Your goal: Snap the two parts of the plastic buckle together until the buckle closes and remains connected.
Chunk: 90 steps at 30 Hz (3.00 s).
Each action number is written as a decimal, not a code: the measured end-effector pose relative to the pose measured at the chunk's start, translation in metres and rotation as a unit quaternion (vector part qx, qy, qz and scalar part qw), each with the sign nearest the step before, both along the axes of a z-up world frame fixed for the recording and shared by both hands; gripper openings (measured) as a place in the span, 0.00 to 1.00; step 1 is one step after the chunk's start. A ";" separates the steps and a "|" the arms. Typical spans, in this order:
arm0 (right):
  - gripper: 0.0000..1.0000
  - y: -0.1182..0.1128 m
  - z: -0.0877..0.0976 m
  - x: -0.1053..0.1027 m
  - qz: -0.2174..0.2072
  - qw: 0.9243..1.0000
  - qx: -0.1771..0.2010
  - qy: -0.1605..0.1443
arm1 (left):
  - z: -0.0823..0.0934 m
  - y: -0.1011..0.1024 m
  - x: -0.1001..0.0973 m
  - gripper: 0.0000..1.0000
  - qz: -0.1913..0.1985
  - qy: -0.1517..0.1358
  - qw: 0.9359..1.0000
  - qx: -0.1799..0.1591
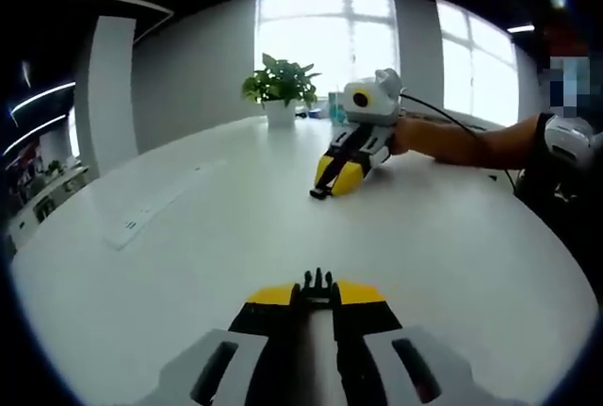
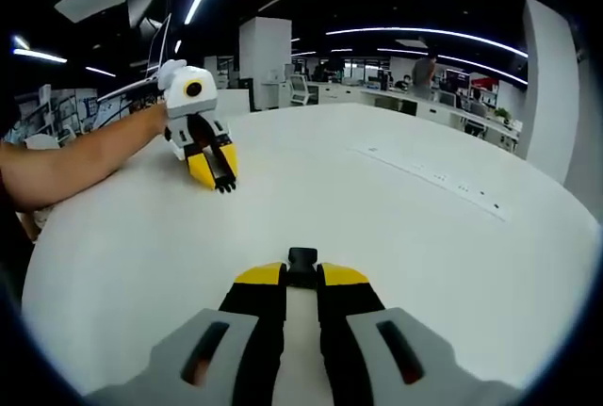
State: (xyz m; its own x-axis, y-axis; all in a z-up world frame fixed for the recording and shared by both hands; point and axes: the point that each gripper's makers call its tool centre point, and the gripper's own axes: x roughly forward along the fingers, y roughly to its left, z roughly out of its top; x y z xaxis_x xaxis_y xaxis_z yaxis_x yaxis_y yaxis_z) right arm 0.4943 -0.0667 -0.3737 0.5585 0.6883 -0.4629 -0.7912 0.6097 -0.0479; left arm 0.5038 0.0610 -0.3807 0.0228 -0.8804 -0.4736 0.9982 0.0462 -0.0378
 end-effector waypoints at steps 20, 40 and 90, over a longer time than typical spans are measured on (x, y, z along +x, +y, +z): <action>0.10 -0.004 -0.001 0.001 -0.007 1.000 -0.021 -0.009 | 0.005 -0.006 0.004 0.11 0.021 0.002 1.000 -0.016; 0.10 0.002 0.031 -0.024 0.017 1.000 0.012 -0.019 | 0.043 -0.018 -0.002 0.11 0.042 -0.040 0.997 -0.041; 0.10 -0.006 0.056 -0.024 0.029 0.998 0.054 -0.012 | 0.048 -0.008 -0.061 0.11 0.091 -0.001 0.994 -0.053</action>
